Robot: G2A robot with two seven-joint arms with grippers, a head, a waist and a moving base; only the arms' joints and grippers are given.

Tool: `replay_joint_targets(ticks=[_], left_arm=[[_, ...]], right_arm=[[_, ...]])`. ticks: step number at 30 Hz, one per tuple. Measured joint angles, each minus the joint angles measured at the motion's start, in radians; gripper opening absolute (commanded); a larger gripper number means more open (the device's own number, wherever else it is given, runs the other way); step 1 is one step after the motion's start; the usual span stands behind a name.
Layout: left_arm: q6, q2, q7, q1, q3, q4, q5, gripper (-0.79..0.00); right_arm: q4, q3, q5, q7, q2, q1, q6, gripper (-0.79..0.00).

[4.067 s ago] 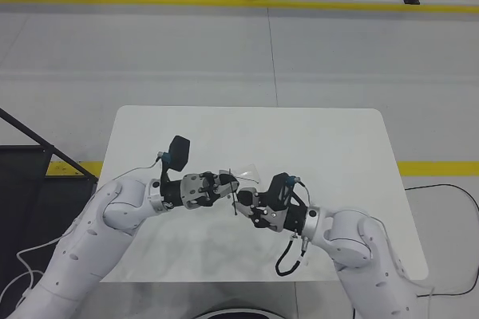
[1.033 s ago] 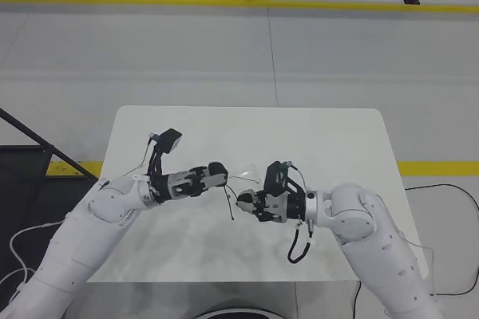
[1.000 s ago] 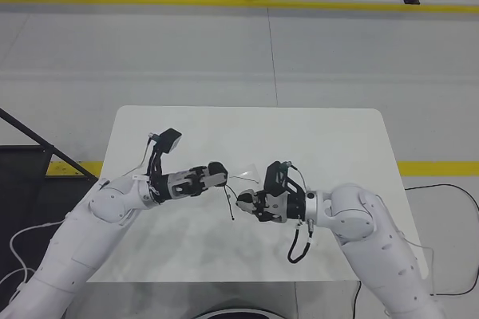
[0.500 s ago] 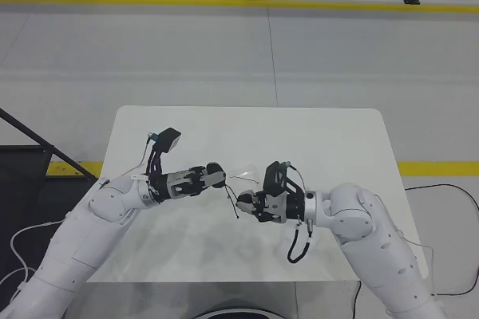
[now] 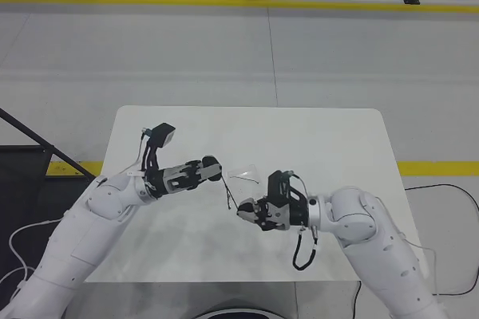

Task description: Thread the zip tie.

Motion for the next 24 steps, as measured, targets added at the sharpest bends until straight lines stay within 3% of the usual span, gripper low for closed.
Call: replay_joint_targets(ticks=[11,24], left_arm=[[-0.005,-0.002,-0.011,-0.012,-0.016,0.021,-0.034,-0.785],[-0.015,-0.001,-0.033,-0.009,-0.038,0.032,-0.065,-0.785]], right_arm=[[-0.035,0.014,-0.017,-0.016,0.025,-0.038,-0.127,-0.785],[-0.111,-0.013,-0.006,-0.039,0.076,-0.052,-0.128,-0.785]])
